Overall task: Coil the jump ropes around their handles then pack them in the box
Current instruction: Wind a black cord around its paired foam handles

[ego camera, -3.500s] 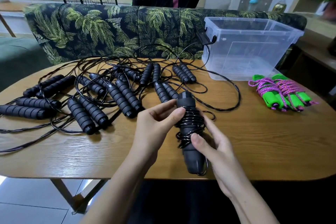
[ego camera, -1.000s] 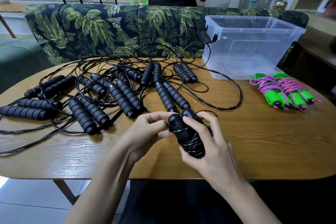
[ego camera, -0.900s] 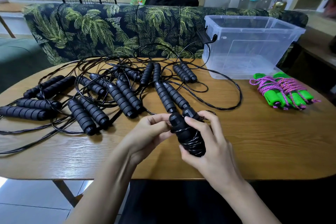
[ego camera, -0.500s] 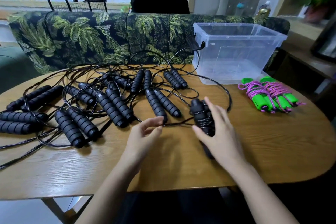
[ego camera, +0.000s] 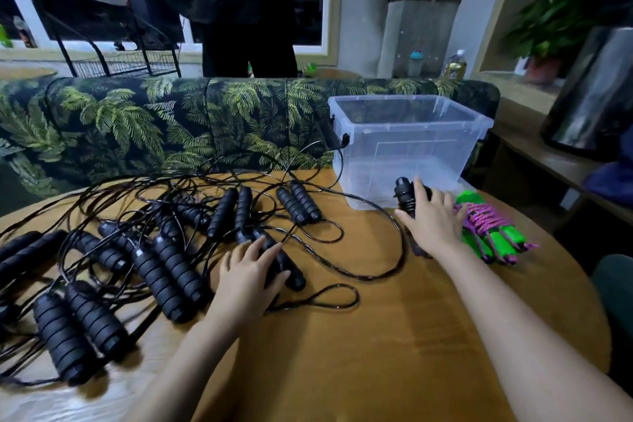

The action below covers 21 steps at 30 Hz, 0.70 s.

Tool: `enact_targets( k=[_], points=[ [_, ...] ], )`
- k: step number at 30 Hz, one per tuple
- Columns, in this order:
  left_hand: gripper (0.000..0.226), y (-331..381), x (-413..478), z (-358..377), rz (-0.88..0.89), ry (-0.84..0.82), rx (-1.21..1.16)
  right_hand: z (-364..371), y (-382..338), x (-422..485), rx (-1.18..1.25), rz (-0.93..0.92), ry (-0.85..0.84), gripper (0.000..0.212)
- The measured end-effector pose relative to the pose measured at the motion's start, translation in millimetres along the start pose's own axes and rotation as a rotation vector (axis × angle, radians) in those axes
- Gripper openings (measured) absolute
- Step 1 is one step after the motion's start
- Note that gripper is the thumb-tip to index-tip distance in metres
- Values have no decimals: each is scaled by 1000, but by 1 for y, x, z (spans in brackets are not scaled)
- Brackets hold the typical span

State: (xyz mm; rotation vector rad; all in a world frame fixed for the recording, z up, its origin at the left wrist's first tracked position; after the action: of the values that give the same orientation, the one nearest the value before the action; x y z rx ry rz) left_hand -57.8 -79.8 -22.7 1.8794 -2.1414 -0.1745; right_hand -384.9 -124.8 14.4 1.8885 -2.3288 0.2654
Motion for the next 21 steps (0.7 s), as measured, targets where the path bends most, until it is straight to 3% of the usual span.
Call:
enact_targets(
  k=[3, 5, 9, 13, 17, 21],
  points=[
    [59, -3, 8, 3, -12, 9, 5, 28, 6, 10, -75, -8, -162, 80],
    [58, -5, 9, 3, -15, 15, 2, 36, 9, 10, -67, -2, -176, 85],
    [59, -9, 12, 0, -79, 33, -37, 23, -10, 2, -57, -126, -18, 80],
    [62, -25, 13, -9, -257, 131, -175, 3, -69, -27, 187, -333, 119, 54],
    [60, -33, 7, -11, -337, 87, -343, 7, -133, -59, 499, -430, 22, 32],
    [62, -33, 3, -8, -346, -21, -428, 24, -180, -77, 474, -470, -135, 45]
  ],
)
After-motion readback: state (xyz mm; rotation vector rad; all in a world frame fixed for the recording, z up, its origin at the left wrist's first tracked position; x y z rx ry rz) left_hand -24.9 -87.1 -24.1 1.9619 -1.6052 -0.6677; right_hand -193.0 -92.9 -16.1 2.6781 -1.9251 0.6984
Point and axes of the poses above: each hand's wrist, its own x-axis towards the middle knuckle, its own z-axis out of the palm, y = z × x, the point moved 5 cm from there along x, towards the middle knuckle, and after that the axes turned 8 degrees about -z, right-handed, at the moved point
